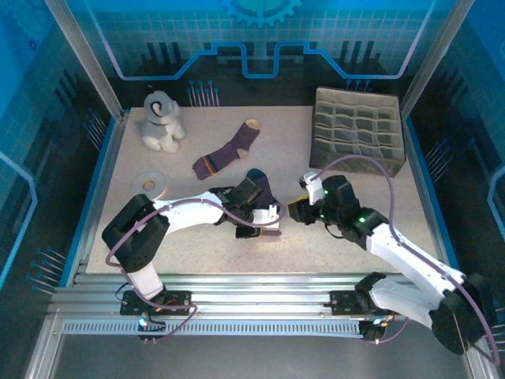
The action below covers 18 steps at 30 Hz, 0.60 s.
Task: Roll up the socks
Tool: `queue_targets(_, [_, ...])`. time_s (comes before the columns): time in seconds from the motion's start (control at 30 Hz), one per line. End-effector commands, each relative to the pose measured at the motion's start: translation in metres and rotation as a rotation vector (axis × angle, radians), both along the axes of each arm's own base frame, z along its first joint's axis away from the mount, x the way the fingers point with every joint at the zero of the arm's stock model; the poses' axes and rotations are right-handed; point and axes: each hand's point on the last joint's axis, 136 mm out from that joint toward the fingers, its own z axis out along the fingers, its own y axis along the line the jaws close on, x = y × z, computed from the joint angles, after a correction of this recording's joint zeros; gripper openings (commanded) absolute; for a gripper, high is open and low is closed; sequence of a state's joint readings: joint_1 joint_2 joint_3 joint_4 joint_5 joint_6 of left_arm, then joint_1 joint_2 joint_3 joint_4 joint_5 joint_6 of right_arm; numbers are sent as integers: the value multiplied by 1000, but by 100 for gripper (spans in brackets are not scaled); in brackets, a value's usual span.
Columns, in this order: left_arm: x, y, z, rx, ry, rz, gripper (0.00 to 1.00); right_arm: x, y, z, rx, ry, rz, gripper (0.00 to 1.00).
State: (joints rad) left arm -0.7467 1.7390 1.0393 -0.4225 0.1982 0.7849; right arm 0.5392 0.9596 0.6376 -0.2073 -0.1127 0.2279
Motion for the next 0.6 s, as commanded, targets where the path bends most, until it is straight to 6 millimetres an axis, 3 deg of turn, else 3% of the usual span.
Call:
queue_targets(0.0, [-14,-1,-1,22,180,98,0,1,-18,9,-95,-162,12,38])
queue_targets(0.2, [-12,-21,8,-61,278,217,0,-14,-16,19,-250,-337,223,41])
queue_targets(0.4, [-22,-28,2,-132,375,282,0,-26,-8,0,-300,-402,373,43])
queue_targets(0.57, [-27,-22,-2,-171,463,340,0,-33,8,-15,-296,-435,473,44])
